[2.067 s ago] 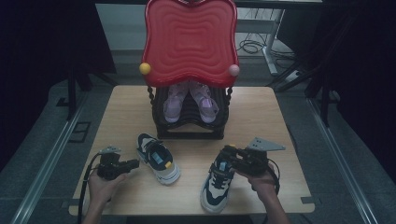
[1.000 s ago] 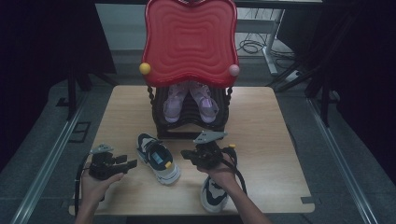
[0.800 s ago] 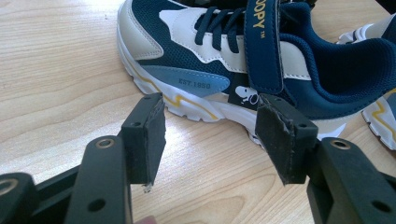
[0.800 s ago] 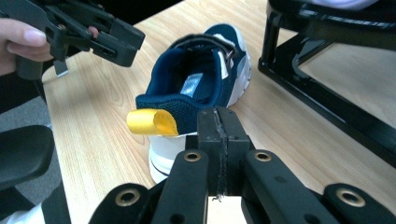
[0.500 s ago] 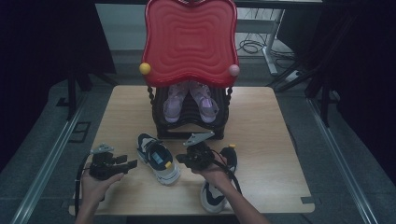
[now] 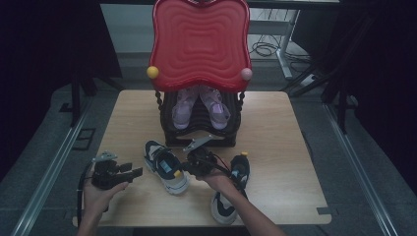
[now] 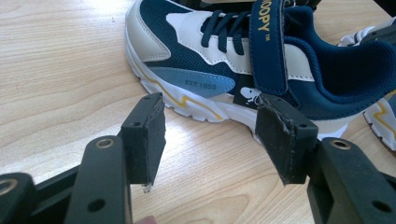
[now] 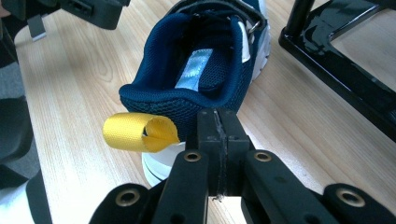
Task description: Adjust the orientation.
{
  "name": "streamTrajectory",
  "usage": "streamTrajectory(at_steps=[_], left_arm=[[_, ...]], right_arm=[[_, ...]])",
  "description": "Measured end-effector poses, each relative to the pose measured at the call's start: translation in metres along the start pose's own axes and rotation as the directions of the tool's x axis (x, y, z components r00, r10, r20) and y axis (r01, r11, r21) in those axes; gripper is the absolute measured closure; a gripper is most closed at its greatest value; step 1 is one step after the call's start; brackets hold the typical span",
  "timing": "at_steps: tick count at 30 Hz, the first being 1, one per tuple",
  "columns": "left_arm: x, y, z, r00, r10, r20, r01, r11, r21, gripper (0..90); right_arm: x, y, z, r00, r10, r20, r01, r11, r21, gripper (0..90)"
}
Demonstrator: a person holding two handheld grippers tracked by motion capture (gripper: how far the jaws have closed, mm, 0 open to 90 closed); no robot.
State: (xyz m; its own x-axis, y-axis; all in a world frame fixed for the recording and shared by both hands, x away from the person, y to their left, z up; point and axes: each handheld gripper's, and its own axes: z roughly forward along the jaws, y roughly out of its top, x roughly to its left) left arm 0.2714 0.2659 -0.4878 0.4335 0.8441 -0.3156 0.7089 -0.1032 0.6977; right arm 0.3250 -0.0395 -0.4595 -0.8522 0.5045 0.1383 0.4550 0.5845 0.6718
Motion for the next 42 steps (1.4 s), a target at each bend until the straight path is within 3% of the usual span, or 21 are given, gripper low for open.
streamTrajectory(at_steps=[7,19,31,42], left_arm=[[0.001,0.000,0.000,1.0000,0.000,-0.003,0.000,1.0000,0.002,43.0],[0.004,-0.001,-0.001,0.9999,-0.014,-0.007,0.014,0.9999,0.000,43.0],[0.007,-0.001,-0.005,0.9997,-0.020,-0.012,0.020,0.9998,-0.008,42.9],[0.014,-0.002,-0.010,0.9993,-0.033,-0.018,0.033,0.9993,-0.016,42.9]], right_arm=[[0.005,0.001,0.001,0.9998,-0.019,-0.011,0.019,1.000,0.009,89.0],[0.025,0.008,0.008,0.9953,-0.075,-0.060,0.077,0.997,0.022,89.0],[0.047,0.019,0.016,0.9851,-0.140,-0.099,0.145,0.989,0.038,88.9],[0.066,0.028,0.029,0.9777,-0.168,-0.126,0.172,0.985,0.020,88.9]])
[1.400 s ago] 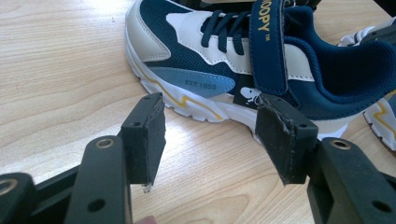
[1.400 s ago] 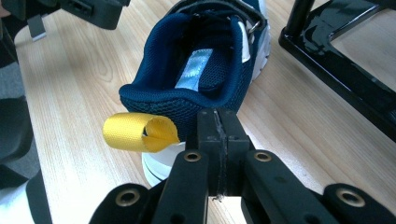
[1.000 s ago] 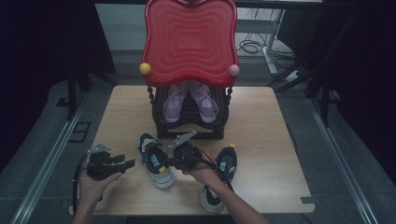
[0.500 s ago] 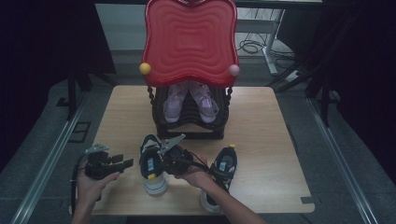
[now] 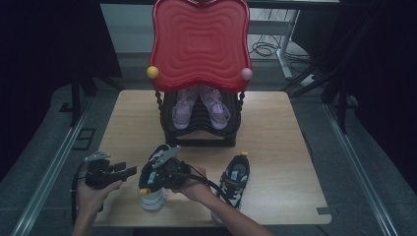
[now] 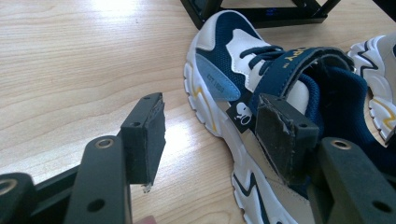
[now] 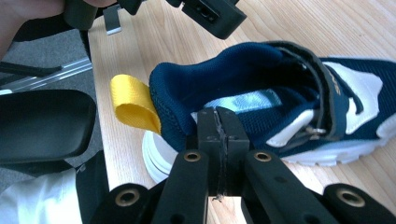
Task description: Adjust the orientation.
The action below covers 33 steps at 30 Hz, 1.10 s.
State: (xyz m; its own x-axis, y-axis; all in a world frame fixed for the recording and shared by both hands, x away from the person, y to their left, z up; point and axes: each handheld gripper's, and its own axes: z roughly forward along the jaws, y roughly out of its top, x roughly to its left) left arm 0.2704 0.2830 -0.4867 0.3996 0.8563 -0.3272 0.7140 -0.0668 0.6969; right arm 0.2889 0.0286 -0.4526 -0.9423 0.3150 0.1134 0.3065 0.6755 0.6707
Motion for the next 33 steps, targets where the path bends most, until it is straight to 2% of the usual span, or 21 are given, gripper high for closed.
streamTrajectory(at_steps=[9,12,17,21,28,33], left_arm=[[0.004,-0.001,-0.003,1.0000,-0.008,-0.005,0.008,0.9999,-0.006,42.8],[0.005,-0.001,-0.004,1.0000,-0.008,-0.005,0.008,0.9999,-0.007,42.8],[0.005,-0.001,-0.004,1.0000,-0.009,-0.005,0.009,0.9999,-0.009,42.8],[0.003,0.000,-0.004,1.0000,-0.007,-0.005,0.007,0.9999,-0.008,42.8],[0.003,0.000,-0.003,1.0000,-0.006,-0.007,0.006,1.0000,-0.004,42.7],[0.004,-0.001,-0.004,1.0000,-0.007,-0.007,0.007,1.0000,-0.007,42.6]], right_arm=[[0.005,0.005,0.014,1.0000,0.001,-0.007,-0.001,1.000,-0.007,88.9],[0.004,0.004,0.010,0.9999,0.008,-0.013,-0.008,1.000,-0.013,88.9],[0.002,-0.005,-0.006,0.9999,0.014,-0.003,-0.014,0.999,-0.036,88.9],[0.006,-0.013,-0.013,0.9998,0.000,-0.021,-0.001,0.999,-0.036,88.9],[0.012,-0.018,-0.009,0.9978,-0.005,-0.065,0.004,1.000,-0.025,88.9],[0.013,-0.016,0.000,0.9975,-0.007,-0.070,0.005,1.000,-0.028,88.9]])
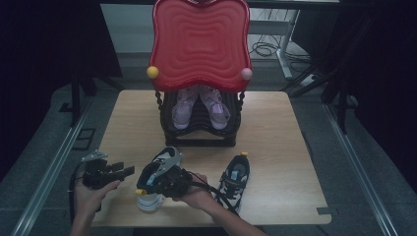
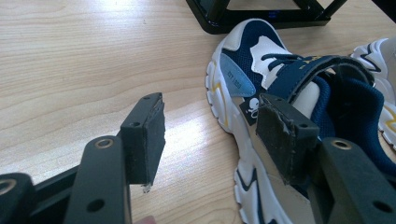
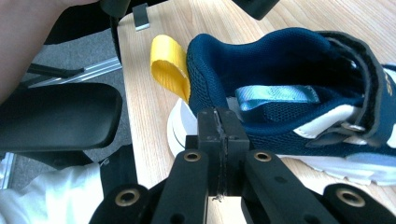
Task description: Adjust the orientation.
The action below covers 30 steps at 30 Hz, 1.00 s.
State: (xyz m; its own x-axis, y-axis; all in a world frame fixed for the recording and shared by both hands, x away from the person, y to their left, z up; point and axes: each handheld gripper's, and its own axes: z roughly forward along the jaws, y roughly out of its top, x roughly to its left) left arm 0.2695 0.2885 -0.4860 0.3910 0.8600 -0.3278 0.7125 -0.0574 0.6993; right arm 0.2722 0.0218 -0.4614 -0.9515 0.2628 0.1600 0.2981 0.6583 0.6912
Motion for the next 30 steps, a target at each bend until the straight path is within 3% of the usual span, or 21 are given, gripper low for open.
streamTrajectory(at_steps=[10,15,21,30], left_arm=[[0.000,0.000,0.001,1.0000,0.001,0.000,-0.001,1.0000,0.007,42.4],[0.000,0.000,0.002,1.0000,0.001,-0.001,-0.001,1.0000,0.007,42.4],[0.000,0.000,0.002,1.0000,0.002,-0.001,-0.002,1.0000,0.008,42.3],[-0.002,-0.001,0.005,1.0000,0.003,-0.008,-0.002,0.9999,0.015,42.1]], right_arm=[[0.003,0.007,0.009,0.9998,-0.017,0.001,0.017,1.000,-0.007,88.8],[0.003,0.006,0.005,0.9998,-0.021,0.000,0.021,1.000,-0.011,88.8],[0.002,0.002,-0.016,0.9995,-0.025,0.017,0.026,0.999,-0.046,88.8],[-0.017,-0.019,-0.059,0.9980,0.015,0.062,-0.008,0.993,-0.116,88.7]])
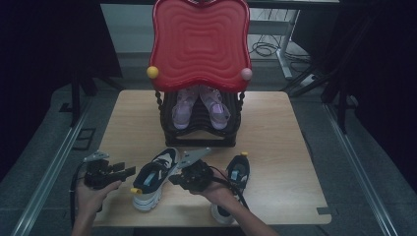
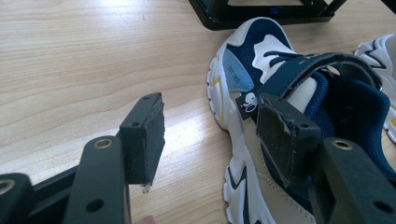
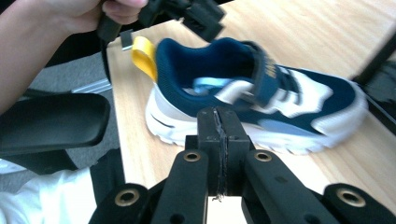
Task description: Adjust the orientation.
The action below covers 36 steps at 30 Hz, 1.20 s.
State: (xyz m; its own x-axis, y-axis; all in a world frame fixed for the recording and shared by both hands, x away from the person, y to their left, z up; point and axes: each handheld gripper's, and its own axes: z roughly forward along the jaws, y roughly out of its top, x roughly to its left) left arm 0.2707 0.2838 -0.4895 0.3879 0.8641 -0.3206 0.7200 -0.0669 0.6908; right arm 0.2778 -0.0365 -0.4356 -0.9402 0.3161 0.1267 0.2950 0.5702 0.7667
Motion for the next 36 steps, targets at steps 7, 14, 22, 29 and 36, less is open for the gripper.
streamTrajectory(at_steps=[7,14,22,29,36], left_arm=[[-0.003,-0.001,0.003,1.0000,0.003,-0.004,-0.003,1.0000,0.006,41.9],[-0.003,0.000,0.002,0.9998,0.001,-0.018,-0.001,1.0000,-0.001,41.8],[-0.002,0.000,-0.003,0.9996,-0.006,-0.028,0.005,0.9998,-0.021,41.7],[-0.005,0.001,0.000,0.9998,-0.005,-0.017,0.004,0.9998,-0.018,41.6],[-0.005,0.002,-0.002,0.9998,-0.006,-0.020,0.006,0.9995,-0.031,41.5]], right_arm=[[-0.016,-0.019,-0.037,0.9977,0.035,0.058,-0.031,0.998,-0.063,88.7],[-0.027,-0.048,-0.071,0.9915,0.085,0.098,-0.072,0.990,-0.125,88.7],[-0.037,-0.078,-0.099,0.9801,0.141,0.140,-0.117,0.979,-0.168,88.8],[-0.040,-0.091,-0.115,0.9726,0.171,0.157,-0.137,0.968,-0.209,88.8],[-0.040,-0.108,-0.130,0.9657,0.188,0.180,-0.145,0.963,-0.227,88.7]])
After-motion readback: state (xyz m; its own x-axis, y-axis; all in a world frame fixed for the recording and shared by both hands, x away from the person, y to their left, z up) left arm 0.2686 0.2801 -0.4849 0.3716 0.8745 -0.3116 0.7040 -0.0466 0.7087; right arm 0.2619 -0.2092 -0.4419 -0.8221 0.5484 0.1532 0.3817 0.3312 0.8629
